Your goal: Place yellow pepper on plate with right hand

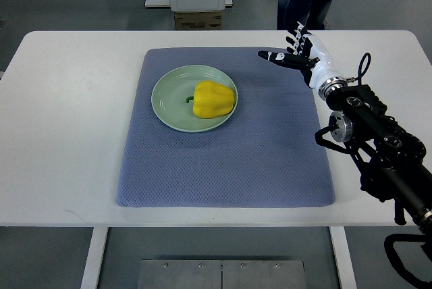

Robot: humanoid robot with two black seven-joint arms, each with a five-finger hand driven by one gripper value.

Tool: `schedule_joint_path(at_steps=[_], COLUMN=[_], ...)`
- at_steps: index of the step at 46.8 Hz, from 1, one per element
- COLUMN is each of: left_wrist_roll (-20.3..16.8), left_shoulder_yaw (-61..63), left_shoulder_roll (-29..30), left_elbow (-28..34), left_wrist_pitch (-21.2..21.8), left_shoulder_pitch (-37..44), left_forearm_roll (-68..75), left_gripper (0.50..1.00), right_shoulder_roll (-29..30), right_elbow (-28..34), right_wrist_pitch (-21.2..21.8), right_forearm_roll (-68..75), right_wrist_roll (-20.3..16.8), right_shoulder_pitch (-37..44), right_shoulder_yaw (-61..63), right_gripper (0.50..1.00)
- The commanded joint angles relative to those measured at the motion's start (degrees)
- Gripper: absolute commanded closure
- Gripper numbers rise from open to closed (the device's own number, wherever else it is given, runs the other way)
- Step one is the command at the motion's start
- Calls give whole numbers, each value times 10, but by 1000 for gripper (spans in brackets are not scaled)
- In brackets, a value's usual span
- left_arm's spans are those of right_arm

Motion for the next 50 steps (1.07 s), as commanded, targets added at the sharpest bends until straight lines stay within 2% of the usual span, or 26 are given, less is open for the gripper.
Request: schedule_joint_path(at_steps=[1,13,22,50], left_wrist_roll=[-1,-1,-1,-1], left_shoulder_yaw=[0,0,0,0], left_shoulder_roll=[0,0,0,0], left_elbow=[0,0,0,0], left_wrist_pitch=[0,0,0,0], left_shoulder_pitch=[0,0,-1,0], left_forearm_roll=[1,0,0,0], left_gripper=[500,500,500,500], right_shoulder_roll=[0,0,0,0], right_elbow=[2,8,41,42], right_wrist_pitch=[0,0,-1,-1], right_forearm_roll=[0,5,20,61], right_wrist_roll=[0,0,4,4], right_shoulder_pitch=[-12,-37,-64,-75], right_shoulder_yaw=[25,102,135,141], right_gripper=[500,500,500,500])
